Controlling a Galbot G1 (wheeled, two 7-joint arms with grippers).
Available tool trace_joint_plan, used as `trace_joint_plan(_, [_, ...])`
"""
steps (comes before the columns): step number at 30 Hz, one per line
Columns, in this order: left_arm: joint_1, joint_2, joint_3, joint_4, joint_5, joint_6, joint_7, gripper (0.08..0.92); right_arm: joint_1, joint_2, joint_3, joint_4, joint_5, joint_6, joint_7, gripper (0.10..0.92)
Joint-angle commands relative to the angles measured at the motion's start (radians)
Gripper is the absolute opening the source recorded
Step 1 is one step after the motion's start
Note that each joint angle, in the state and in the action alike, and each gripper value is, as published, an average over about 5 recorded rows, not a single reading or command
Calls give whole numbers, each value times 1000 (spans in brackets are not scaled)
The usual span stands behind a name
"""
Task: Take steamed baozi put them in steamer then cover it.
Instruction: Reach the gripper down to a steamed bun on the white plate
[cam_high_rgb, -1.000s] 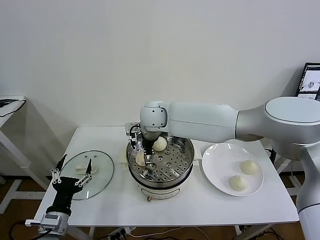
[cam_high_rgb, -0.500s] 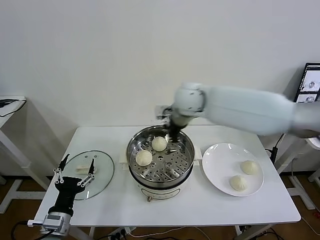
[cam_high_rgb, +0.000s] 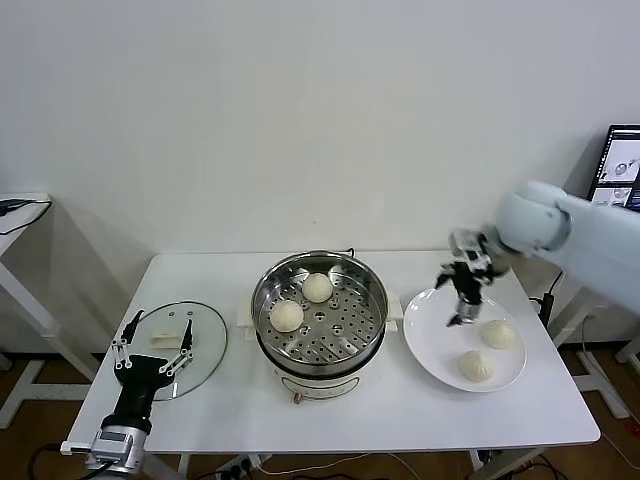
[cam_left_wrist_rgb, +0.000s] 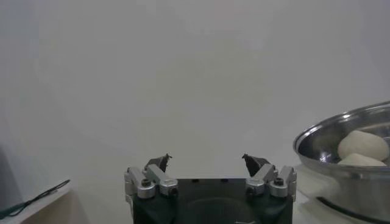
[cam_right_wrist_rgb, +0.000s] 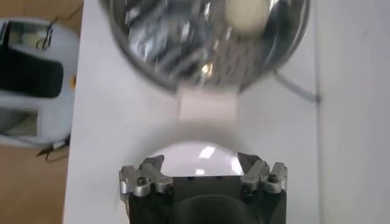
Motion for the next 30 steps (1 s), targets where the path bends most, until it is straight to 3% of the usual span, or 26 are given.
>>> trace_joint_plan(1, [0, -6, 4, 5, 7, -2, -2, 823, -391, -82, 283, -95, -290, 113, -61, 823])
trace_joint_plan(15, [-18, -8, -3, 41, 9, -2, -3, 823, -470, 54, 321, -219, -323, 104, -47, 823])
trace_joint_plan(30, [-24, -8, 2, 54, 16, -1, -3, 823, -482, 87, 327, -229, -303, 86, -28, 823])
